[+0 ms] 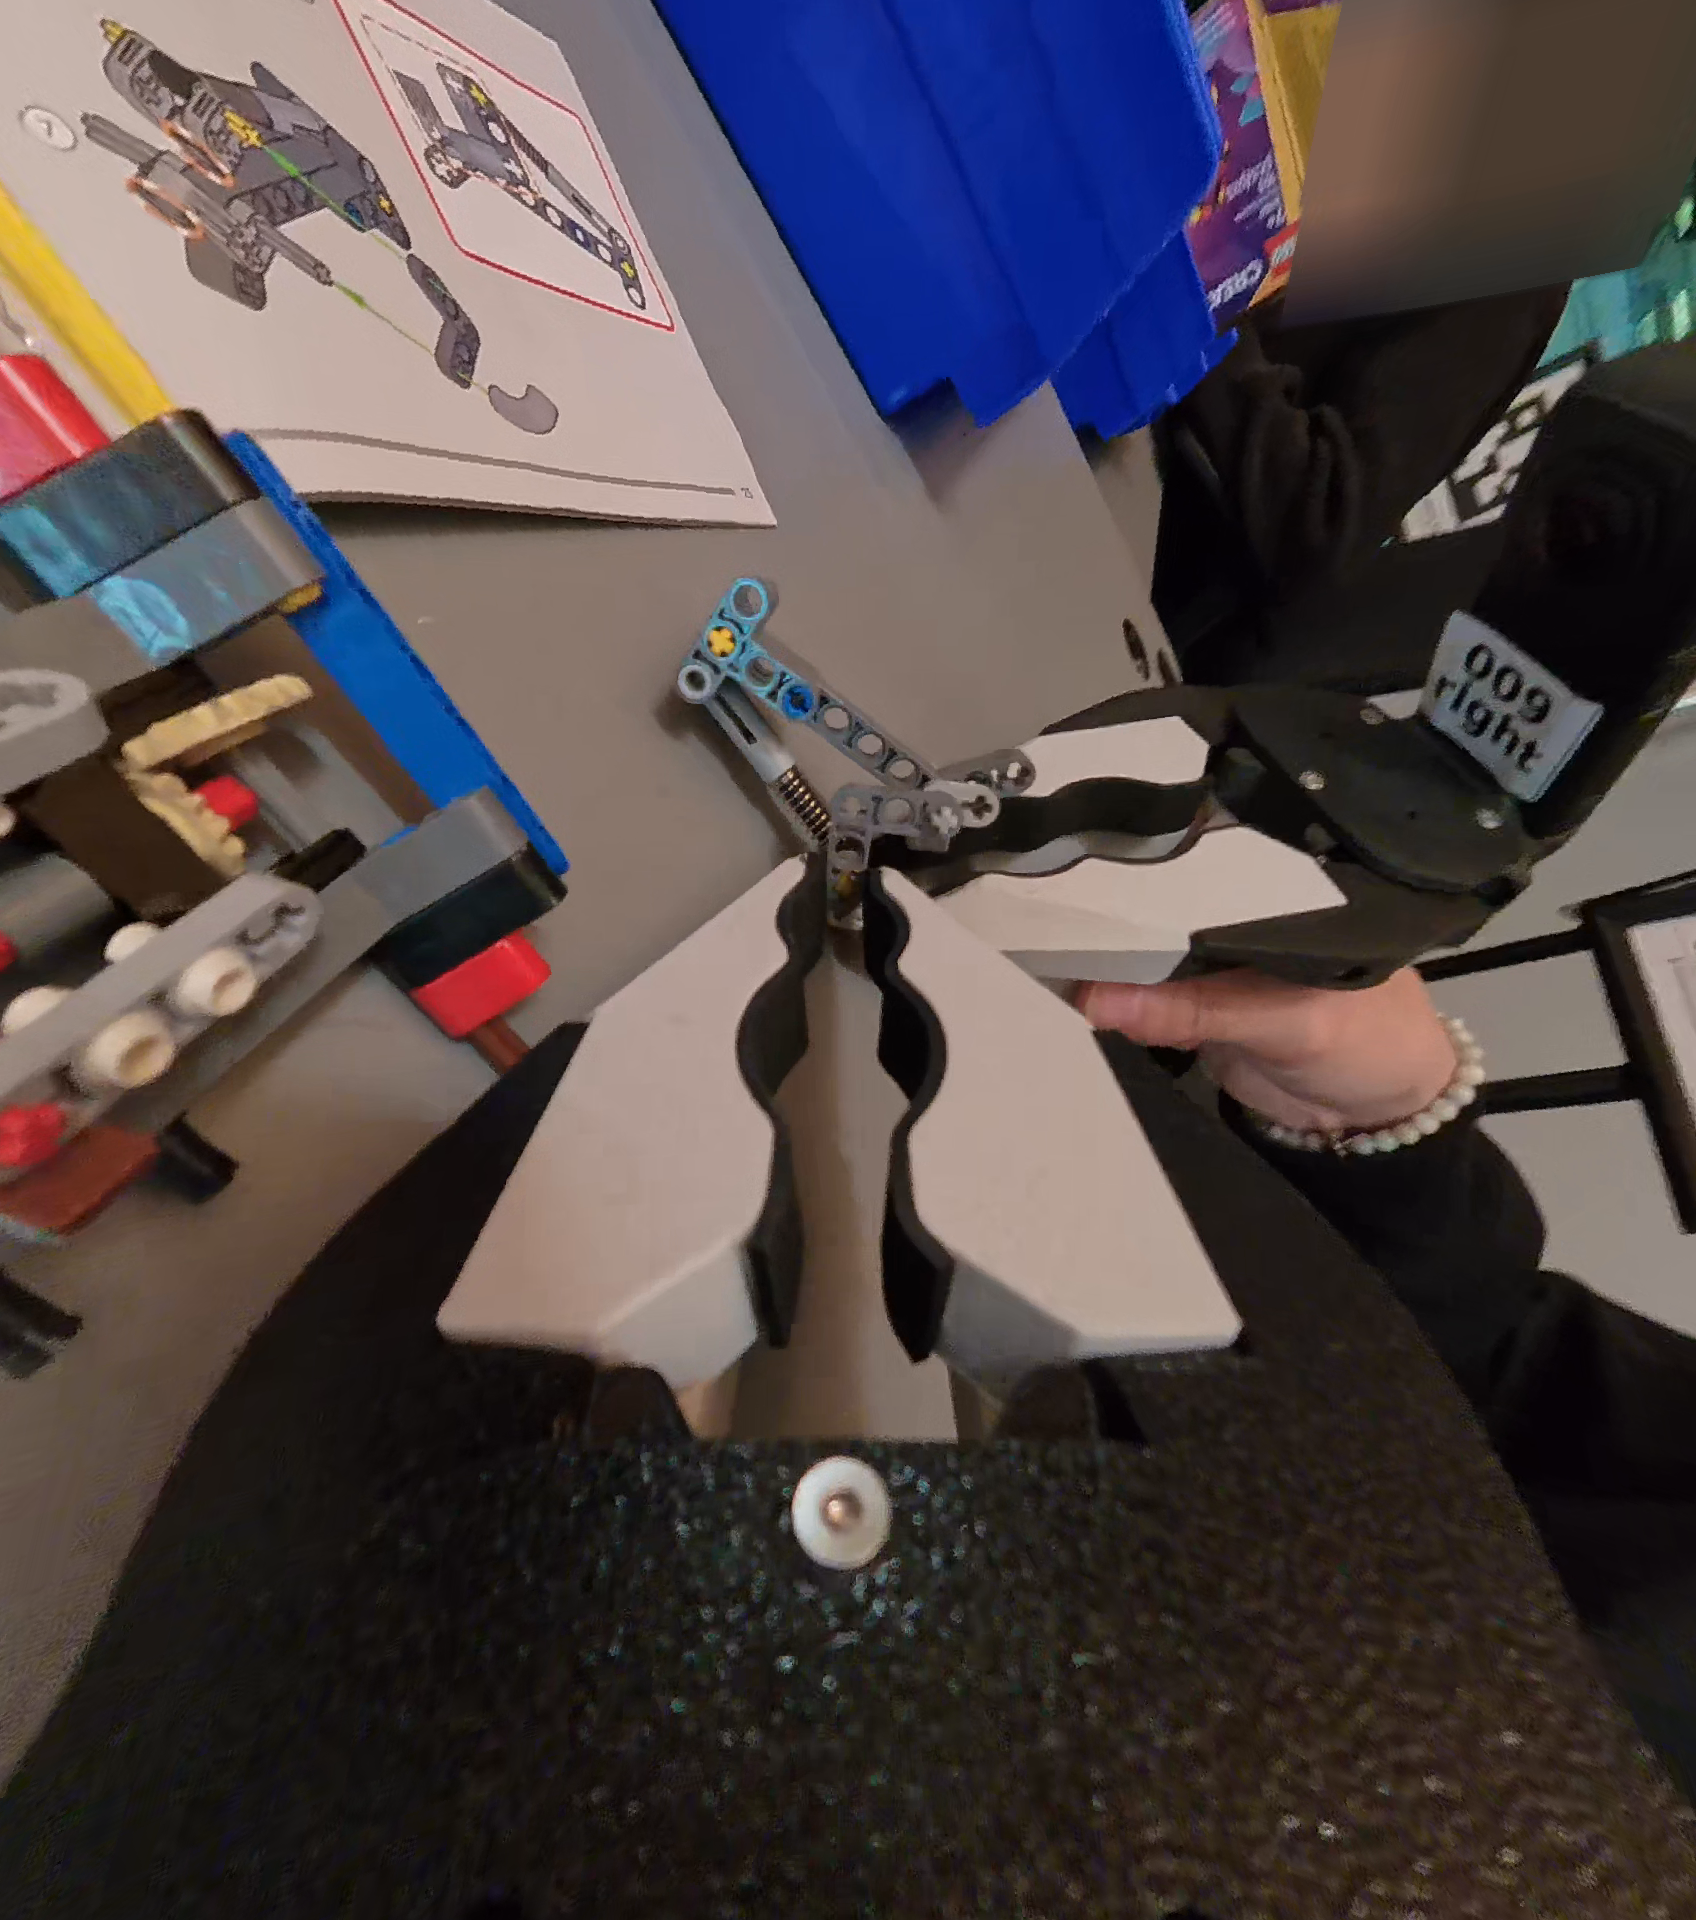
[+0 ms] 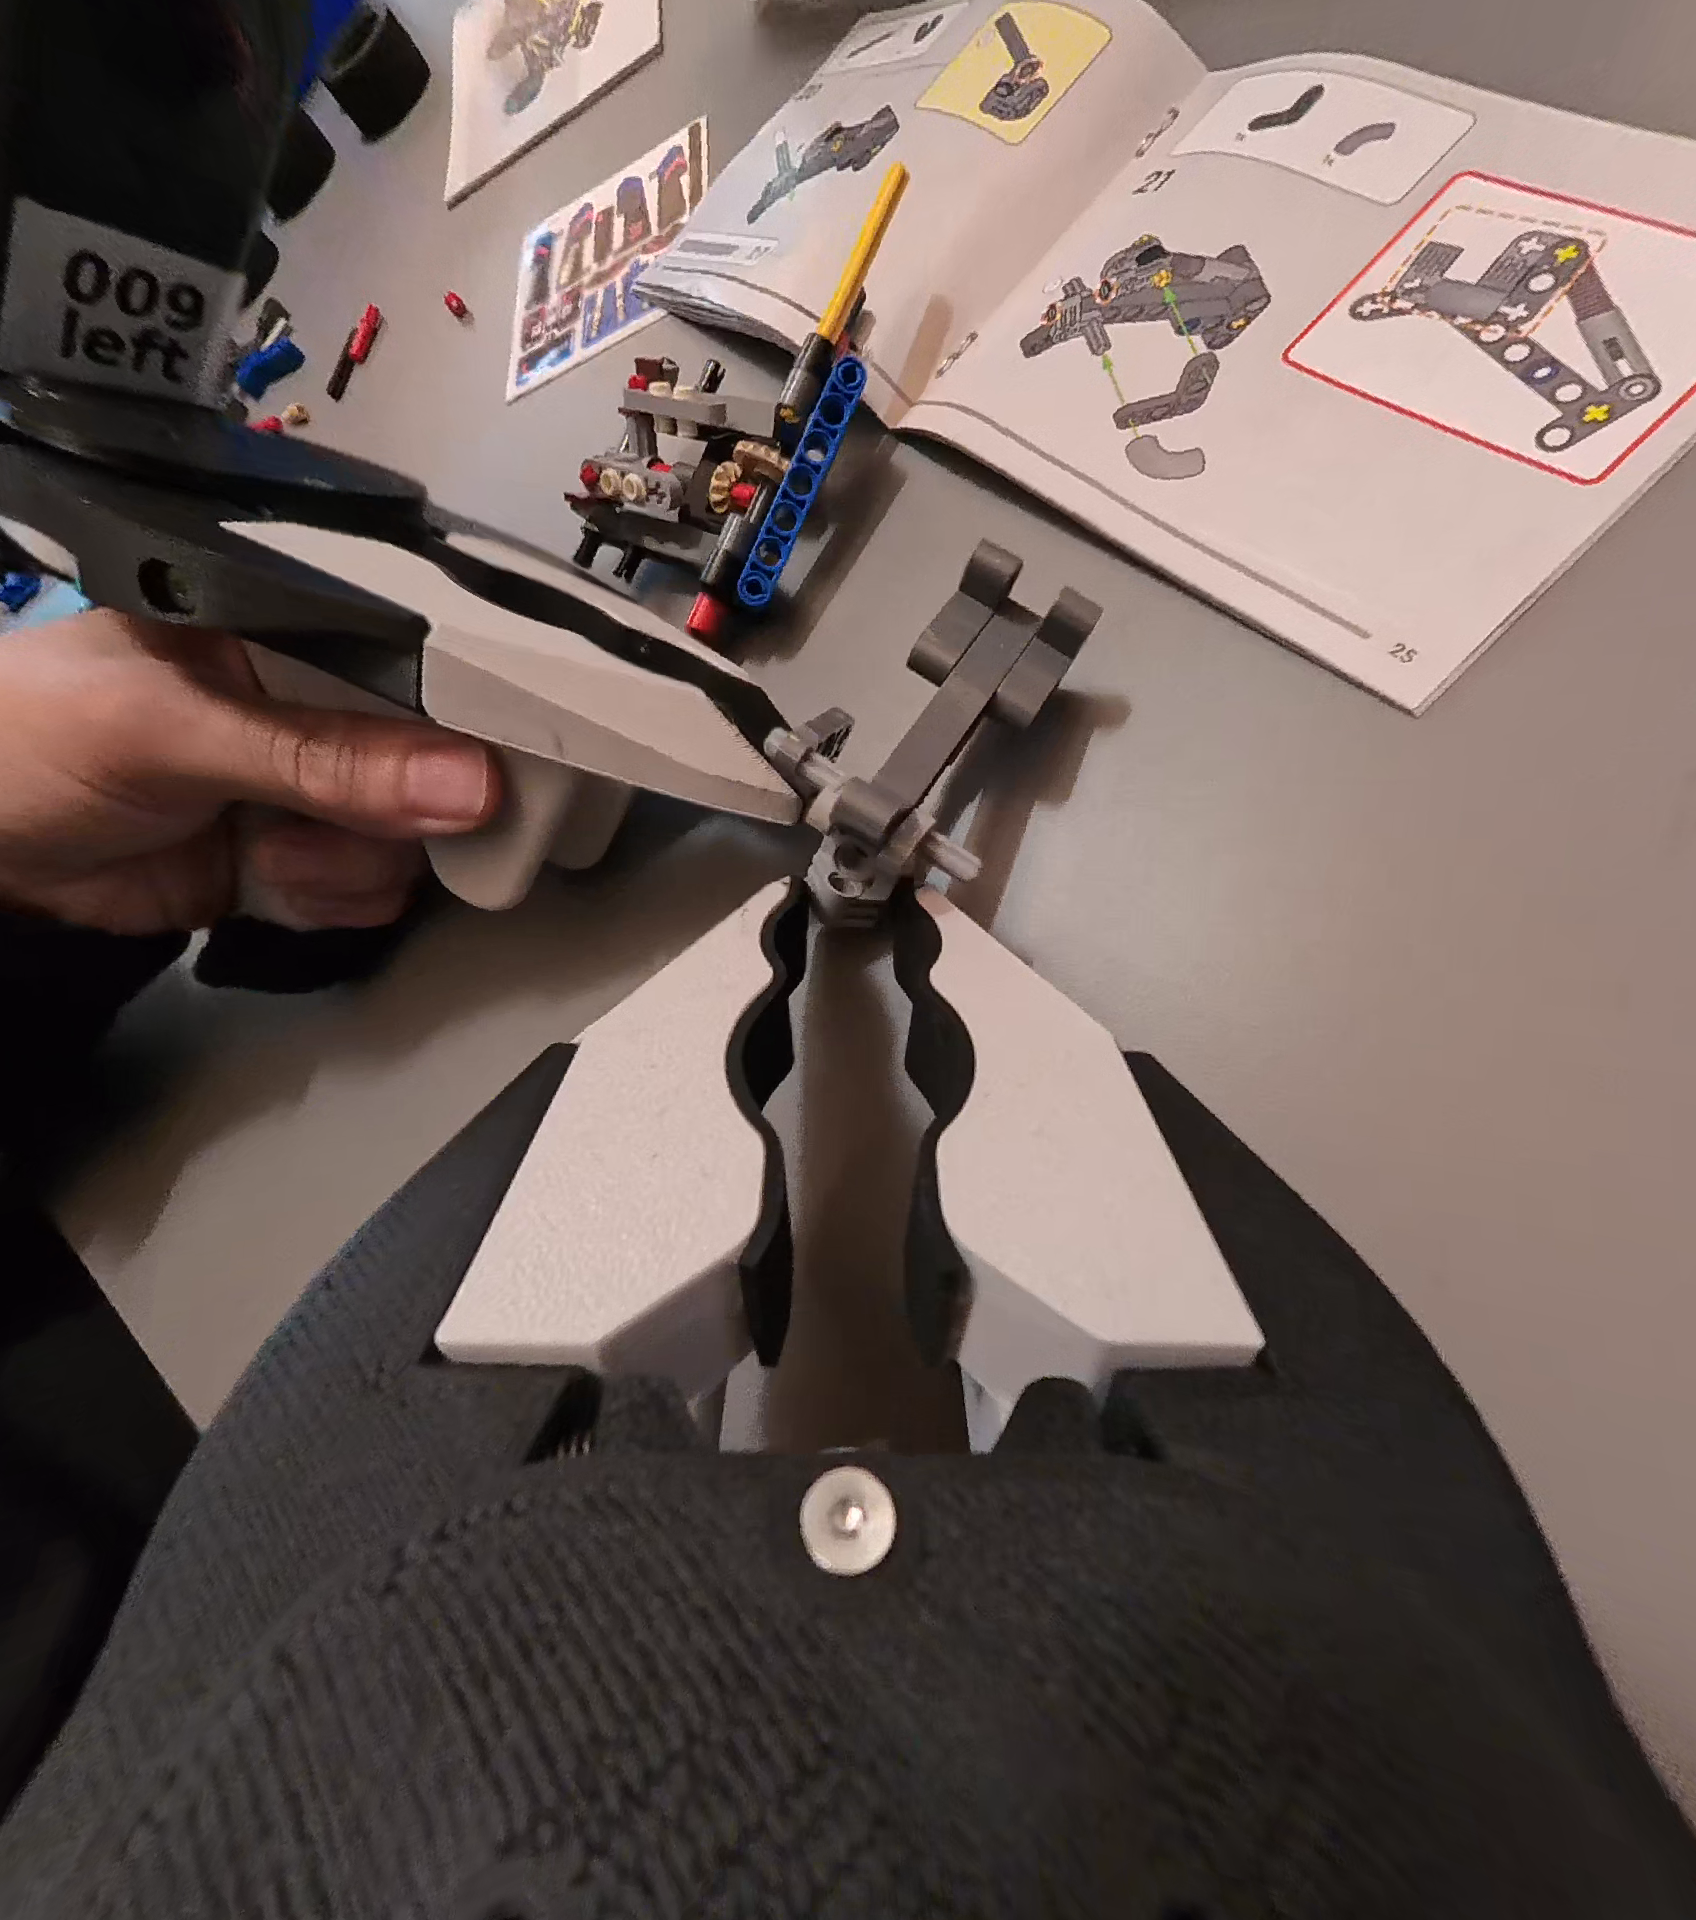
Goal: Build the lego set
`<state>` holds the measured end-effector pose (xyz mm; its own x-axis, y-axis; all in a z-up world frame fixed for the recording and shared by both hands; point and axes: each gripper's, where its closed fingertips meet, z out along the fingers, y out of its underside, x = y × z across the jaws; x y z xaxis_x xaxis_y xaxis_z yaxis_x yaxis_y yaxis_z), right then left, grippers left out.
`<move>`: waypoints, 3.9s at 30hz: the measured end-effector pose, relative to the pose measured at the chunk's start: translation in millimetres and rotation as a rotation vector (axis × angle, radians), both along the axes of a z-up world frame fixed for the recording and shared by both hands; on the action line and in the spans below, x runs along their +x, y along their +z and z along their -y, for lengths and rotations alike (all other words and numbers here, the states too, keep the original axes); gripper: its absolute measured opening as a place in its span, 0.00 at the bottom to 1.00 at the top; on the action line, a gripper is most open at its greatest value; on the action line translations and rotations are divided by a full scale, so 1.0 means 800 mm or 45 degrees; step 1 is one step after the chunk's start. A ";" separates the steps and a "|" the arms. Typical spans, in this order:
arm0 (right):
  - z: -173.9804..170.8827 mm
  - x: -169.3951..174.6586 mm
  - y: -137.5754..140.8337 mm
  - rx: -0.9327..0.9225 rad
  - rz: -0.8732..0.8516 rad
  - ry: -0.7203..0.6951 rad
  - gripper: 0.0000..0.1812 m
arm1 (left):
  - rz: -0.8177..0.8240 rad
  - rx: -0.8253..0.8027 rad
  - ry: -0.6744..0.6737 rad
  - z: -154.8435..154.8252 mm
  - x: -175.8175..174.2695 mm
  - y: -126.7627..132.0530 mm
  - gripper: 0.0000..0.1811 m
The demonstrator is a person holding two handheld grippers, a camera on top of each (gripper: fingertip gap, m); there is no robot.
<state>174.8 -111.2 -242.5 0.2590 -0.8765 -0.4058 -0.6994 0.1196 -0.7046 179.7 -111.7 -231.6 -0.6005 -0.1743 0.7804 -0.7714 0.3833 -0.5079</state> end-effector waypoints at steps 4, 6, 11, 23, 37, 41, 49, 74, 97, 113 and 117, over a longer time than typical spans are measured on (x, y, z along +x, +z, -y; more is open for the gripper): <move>0.001 0.000 0.002 0.081 -0.014 -0.005 0.08 | -0.060 -0.027 0.046 0.003 0.001 0.002 0.03; 0.002 0.001 0.002 0.117 -0.023 -0.007 0.08 | -0.045 -0.027 0.051 0.004 0.001 0.002 0.03; 0.003 0.002 0.001 0.114 -0.027 -0.017 0.08 | 0.049 0.008 0.047 0.006 0.002 0.001 0.03; 0.007 0.005 0.007 0.235 -0.018 -0.040 0.08 | 0.070 -0.026 0.024 0.009 0.006 0.006 0.02; 0.006 0.004 0.008 0.245 -0.019 -0.037 0.08 | 0.140 -0.005 0.043 0.001 0.008 0.006 0.06; 0.006 0.004 0.007 0.219 -0.018 -0.037 0.08 | 0.163 0.004 0.015 0.004 0.003 0.005 0.05; 0.004 0.004 0.005 0.157 -0.017 -0.020 0.08 | 0.200 0.041 -0.008 0.004 0.003 0.001 0.02; 0.007 0.012 -0.005 -0.422 0.120 0.134 0.07 | 0.342 0.144 -0.205 -0.001 0.010 -0.011 0.02; 0.005 0.011 -0.004 -0.350 0.097 0.146 0.07 | 0.436 0.176 -0.186 -0.003 0.010 -0.013 0.03; 0.005 0.021 -0.003 -0.362 0.100 0.085 0.15 | 0.211 0.131 -0.114 0.002 0.009 -0.010 0.02; 0.009 0.023 -0.004 -0.369 0.092 0.059 0.11 | 0.213 0.135 -0.108 0.003 0.009 -0.011 0.02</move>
